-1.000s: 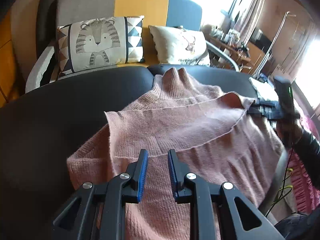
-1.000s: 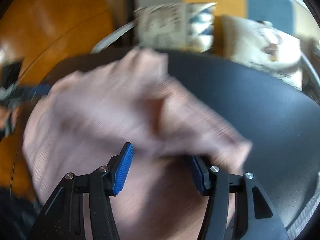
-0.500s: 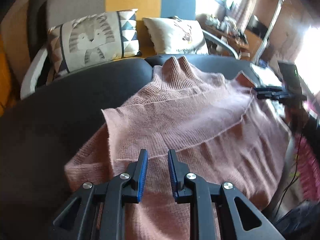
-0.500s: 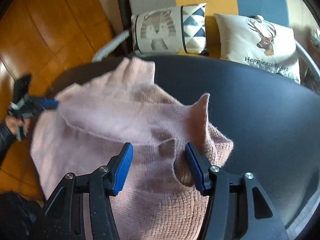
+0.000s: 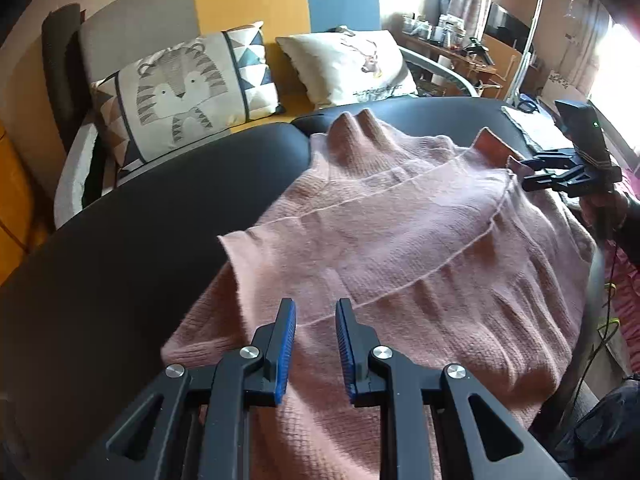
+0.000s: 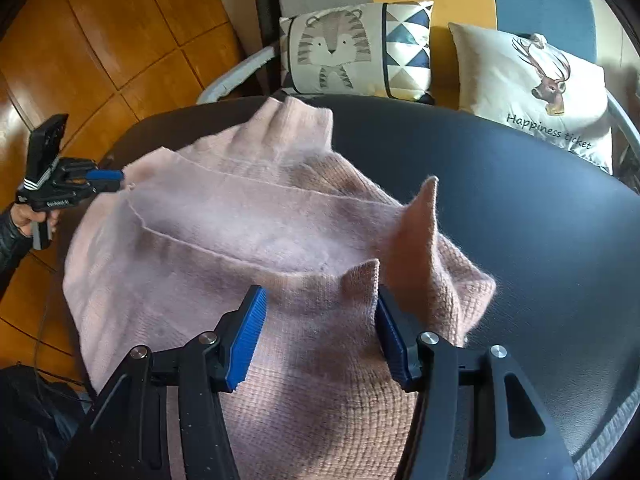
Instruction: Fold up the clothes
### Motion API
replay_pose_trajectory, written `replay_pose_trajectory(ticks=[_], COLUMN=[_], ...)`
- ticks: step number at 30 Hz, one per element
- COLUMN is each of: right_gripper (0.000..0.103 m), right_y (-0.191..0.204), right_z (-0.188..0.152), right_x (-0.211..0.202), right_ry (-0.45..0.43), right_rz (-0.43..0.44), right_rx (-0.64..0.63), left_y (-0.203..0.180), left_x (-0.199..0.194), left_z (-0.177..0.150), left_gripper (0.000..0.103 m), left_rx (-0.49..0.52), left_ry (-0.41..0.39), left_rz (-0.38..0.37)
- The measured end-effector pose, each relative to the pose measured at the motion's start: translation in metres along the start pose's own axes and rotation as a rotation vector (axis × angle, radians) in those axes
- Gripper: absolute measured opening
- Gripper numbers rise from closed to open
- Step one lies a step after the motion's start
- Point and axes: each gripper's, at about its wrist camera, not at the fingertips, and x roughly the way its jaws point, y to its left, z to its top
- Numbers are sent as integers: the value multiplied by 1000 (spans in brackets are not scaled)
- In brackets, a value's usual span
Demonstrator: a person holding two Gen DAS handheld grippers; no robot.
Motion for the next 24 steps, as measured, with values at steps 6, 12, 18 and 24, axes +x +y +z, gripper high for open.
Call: replay_pose_trajectory(ticks=[6, 12, 18, 24], right_gripper=[31, 30, 18, 18], right_y=[1, -6, -6, -7], right_z=[-3, -6, -8, -14], right_x=[3, 11, 1, -2], right_ry=[15, 17, -25, -30], right_rz=[-6, -11, -13, 29], right_rx=[-6, 30, 46, 64], left_y=[2, -6, 17, 29], left_x=[1, 13, 30, 38], left_z=[2, 3, 10, 3], left_gripper=[20, 20, 20, 20], left_rx=[86, 269, 258, 247], left_ry=[49, 140, 205, 263], left_rz=[-6, -41, -67, -178])
